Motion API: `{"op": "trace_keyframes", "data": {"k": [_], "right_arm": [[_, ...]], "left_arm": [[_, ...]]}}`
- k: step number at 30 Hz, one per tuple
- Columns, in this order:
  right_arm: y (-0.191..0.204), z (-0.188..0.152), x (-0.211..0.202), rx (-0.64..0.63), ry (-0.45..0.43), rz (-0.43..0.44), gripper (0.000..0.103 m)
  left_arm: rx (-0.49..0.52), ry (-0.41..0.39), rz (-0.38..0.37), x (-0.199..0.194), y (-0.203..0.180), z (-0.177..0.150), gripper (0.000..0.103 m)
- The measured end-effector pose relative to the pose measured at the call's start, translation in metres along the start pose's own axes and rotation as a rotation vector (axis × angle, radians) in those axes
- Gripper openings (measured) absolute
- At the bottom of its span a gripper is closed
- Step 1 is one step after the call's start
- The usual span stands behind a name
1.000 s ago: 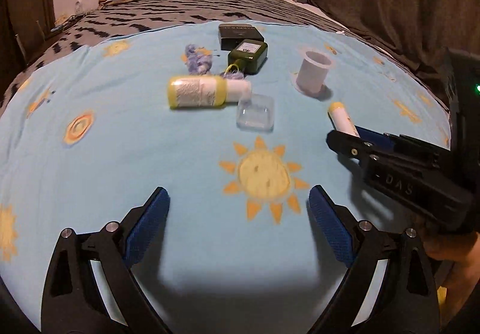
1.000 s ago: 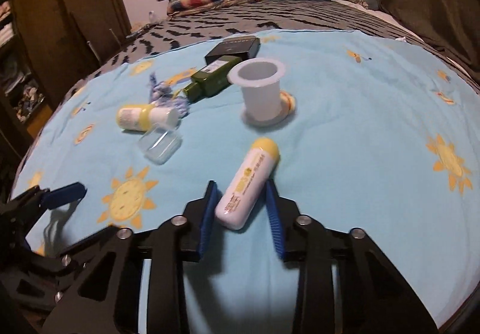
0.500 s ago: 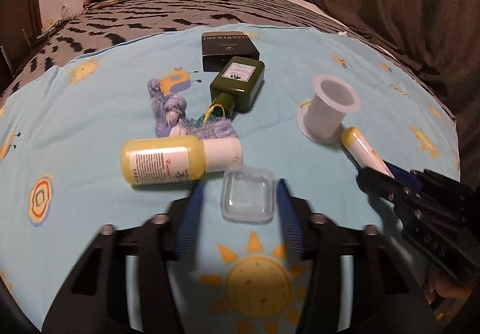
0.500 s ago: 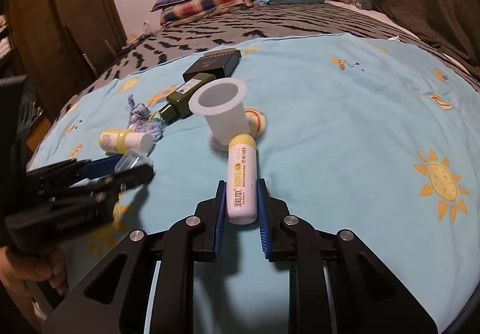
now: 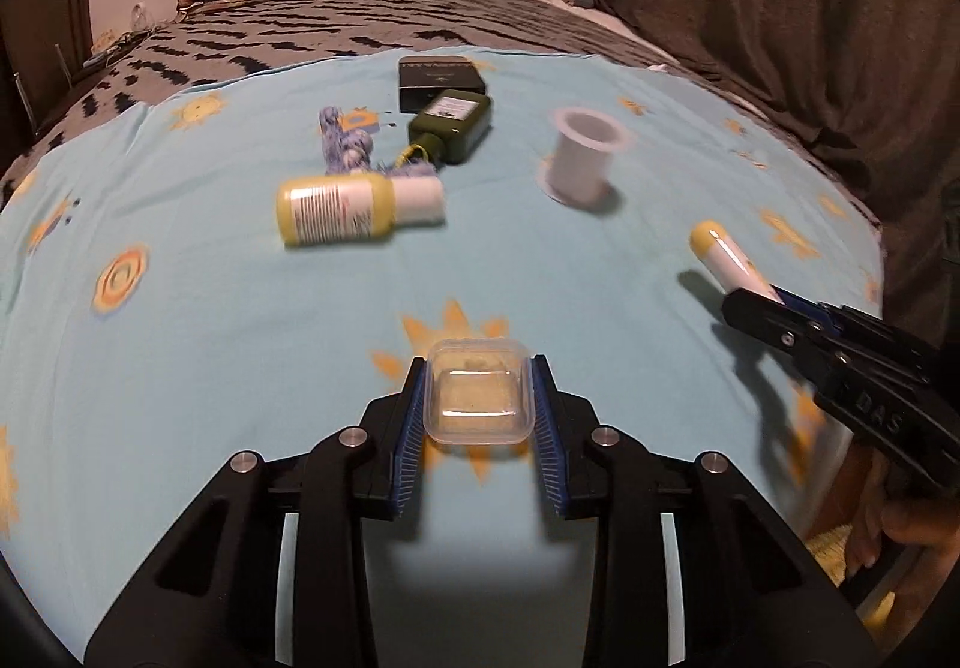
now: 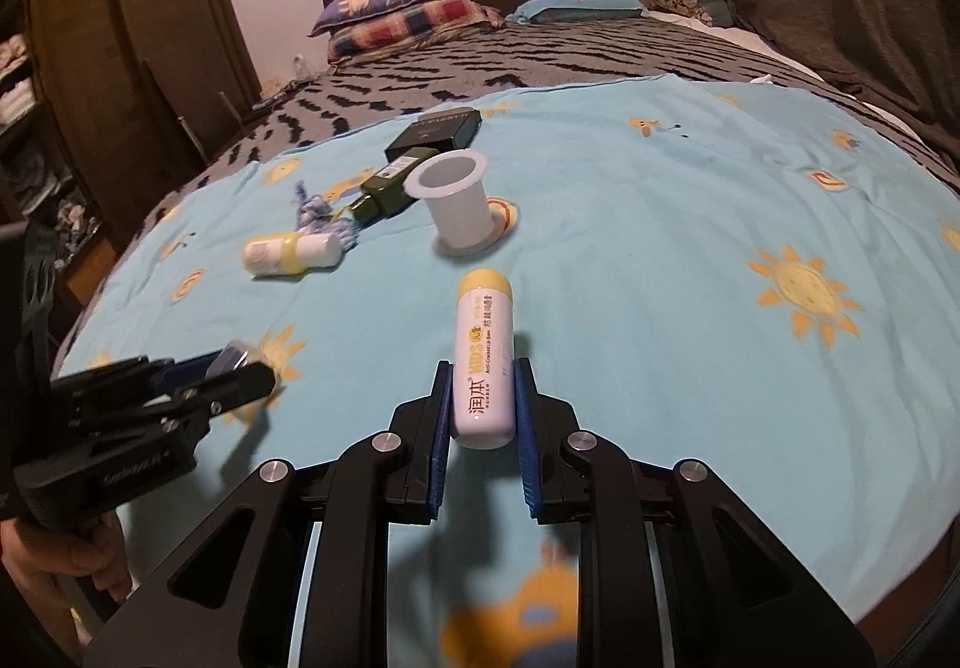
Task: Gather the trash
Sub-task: 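Grasp the clear plastic box with the left tool while the right tool grasps the white tube, then lower the plastic box and white tube into the floor bin and open both tools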
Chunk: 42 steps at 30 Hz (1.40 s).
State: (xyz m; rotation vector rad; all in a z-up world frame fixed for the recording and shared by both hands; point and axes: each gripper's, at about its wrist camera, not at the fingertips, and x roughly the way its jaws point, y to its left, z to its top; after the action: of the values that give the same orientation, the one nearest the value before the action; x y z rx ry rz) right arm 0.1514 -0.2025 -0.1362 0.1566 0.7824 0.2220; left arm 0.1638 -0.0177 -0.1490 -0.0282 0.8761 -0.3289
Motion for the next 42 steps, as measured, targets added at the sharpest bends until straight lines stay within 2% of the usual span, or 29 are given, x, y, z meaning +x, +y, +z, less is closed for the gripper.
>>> {"op": "trace_keyframes", "data": {"k": [12,20,26,35,42], "right_arm": [[0.009,-0.063,-0.068,-0.031,-0.002,0.045,0.021],[0.008,-0.116,-0.089,-0.048,0.058,0.059,0.021],[-0.003,-0.162,-0.081,-0.036,0.147,0.053,0.021],[-0.014,-0.223,-0.029,0.003,0.312,0.050,0.021],[-0.020,-0.250,0.006,0.027,0.357,0.013,0.021]], "left_arm": [[0.031,-0.031,-0.049,-0.071,-0.043,-0.075,0.032],[0.019,-0.002,-0.071,-0.084,-0.056,-0.129,0.032],[0.014,0.071,-0.077,-0.067,-0.058,-0.176,0.032],[0.008,0.196,-0.077,-0.010,-0.060,-0.234,0.032],[-0.036,0.291,-0.066,0.036,-0.050,-0.268,0.032]]}}
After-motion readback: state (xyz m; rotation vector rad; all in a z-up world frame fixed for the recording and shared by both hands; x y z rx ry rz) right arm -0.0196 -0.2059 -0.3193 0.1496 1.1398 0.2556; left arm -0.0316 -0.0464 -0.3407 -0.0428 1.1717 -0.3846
